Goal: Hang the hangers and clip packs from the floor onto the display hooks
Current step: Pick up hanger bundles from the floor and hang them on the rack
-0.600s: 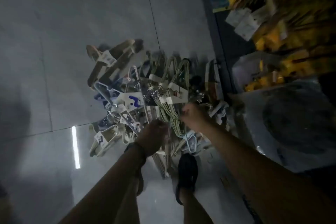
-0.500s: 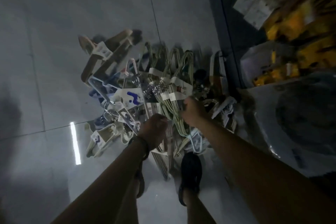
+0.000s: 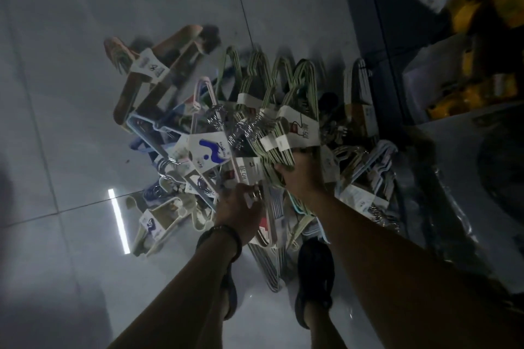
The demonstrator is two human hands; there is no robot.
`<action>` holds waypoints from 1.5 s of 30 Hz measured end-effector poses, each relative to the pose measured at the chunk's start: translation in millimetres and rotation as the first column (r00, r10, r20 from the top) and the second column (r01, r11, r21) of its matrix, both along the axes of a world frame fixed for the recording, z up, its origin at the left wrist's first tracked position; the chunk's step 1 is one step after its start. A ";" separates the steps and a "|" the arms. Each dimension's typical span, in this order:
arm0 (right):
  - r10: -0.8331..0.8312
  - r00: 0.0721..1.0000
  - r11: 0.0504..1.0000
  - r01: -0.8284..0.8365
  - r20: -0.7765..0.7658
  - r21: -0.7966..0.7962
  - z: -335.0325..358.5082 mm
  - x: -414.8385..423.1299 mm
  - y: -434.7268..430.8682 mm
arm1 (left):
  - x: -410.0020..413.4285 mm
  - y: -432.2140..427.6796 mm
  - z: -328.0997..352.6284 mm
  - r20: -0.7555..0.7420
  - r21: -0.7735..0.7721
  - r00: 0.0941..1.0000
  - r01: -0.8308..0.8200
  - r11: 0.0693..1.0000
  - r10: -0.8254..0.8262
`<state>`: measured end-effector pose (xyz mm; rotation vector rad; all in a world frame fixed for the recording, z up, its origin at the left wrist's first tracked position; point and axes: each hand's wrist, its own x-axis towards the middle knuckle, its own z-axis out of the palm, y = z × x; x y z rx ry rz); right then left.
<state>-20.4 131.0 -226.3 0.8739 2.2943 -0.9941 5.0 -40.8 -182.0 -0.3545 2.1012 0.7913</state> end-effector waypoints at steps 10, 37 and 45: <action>0.019 0.970 0.995 -0.042 -0.241 -0.088 115.1 3.4 23.1 | -51.8 52.8 89.0 0.353 0.344 0.814 -0.572 0.745 0.462; 0.727 0.568 0.681 -0.668 -0.385 0.300 704.3 92.9 95.1 | 46.3 41.3 664.6 -0.628 0.177 0.748 0.407 0.896 -0.215; -0.061 0.725 0.994 -0.015 -0.687 -0.104 760.2 182.7 79.9 | 104.5 40.1 721.6 -0.945 -0.057 0.324 -0.055 0.997 -0.036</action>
